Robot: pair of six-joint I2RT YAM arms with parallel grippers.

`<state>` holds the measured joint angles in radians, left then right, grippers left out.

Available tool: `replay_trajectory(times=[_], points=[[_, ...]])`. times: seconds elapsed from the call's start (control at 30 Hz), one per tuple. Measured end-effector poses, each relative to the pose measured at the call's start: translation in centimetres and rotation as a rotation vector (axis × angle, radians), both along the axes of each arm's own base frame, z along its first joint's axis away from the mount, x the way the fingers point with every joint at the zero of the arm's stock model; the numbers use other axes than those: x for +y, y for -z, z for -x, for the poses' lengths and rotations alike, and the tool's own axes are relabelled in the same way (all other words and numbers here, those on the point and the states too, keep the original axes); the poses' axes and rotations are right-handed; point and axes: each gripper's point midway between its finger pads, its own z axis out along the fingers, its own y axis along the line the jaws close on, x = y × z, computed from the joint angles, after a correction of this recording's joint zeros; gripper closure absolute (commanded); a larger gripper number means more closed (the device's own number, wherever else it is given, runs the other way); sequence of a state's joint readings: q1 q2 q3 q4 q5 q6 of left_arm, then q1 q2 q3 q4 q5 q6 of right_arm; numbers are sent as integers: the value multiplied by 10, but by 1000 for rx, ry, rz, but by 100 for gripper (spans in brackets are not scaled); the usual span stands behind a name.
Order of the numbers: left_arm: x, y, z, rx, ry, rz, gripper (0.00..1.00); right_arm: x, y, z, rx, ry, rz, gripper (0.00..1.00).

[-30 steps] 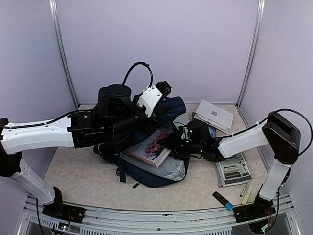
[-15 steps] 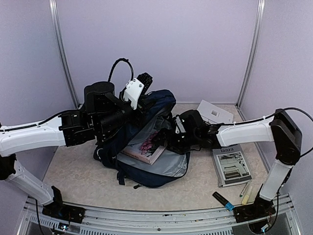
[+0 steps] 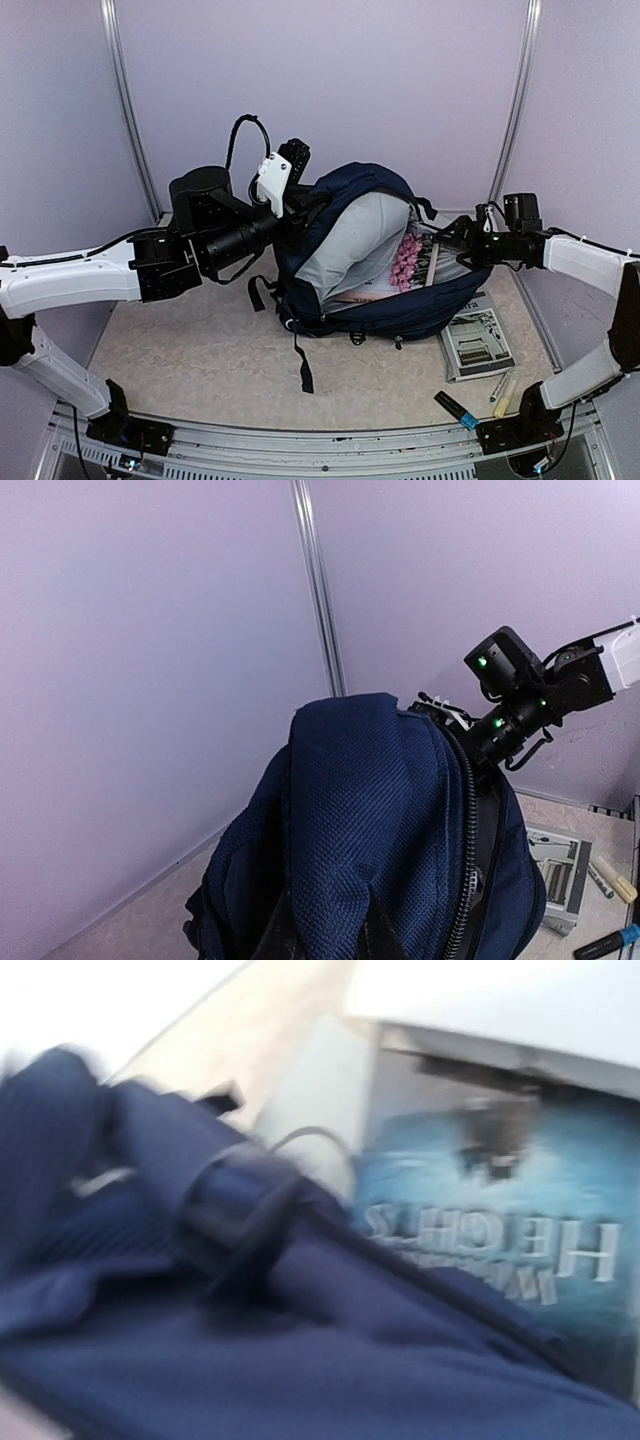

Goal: Pack the student bag
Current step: Place the book in the largest pocket of the bag, then pick up the book from the corner of the board.

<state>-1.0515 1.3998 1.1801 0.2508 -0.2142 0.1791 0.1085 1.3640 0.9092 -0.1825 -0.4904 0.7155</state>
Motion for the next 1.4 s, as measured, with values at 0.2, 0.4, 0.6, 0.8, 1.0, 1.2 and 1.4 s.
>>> replay_trajectory(times=[0.2, 0.4, 0.6, 0.8, 1.0, 1.2, 1.4], points=[[-4, 8, -3, 13, -9, -11, 100, 6, 30, -4, 72, -120, -64, 12], [-1, -1, -13, -2, -41, -12, 100, 58, 15, 21, 0, -312, -53, 11], [-5, 4, -22, -1, -71, -60, 100, 131, -6, 73, -61, -543, -75, 11], [-4, 18, -25, 12, -89, -112, 100, 174, -35, 115, -109, -729, -148, 12], [4, 18, -30, 10, -130, -123, 100, 72, -79, 47, -234, -374, -106, 29], [24, 14, -30, 8, -163, -122, 100, -90, -43, -20, -181, 168, 73, 18], [26, 19, -30, 8, -163, -142, 100, -133, 36, -77, 20, 256, 123, 12]])
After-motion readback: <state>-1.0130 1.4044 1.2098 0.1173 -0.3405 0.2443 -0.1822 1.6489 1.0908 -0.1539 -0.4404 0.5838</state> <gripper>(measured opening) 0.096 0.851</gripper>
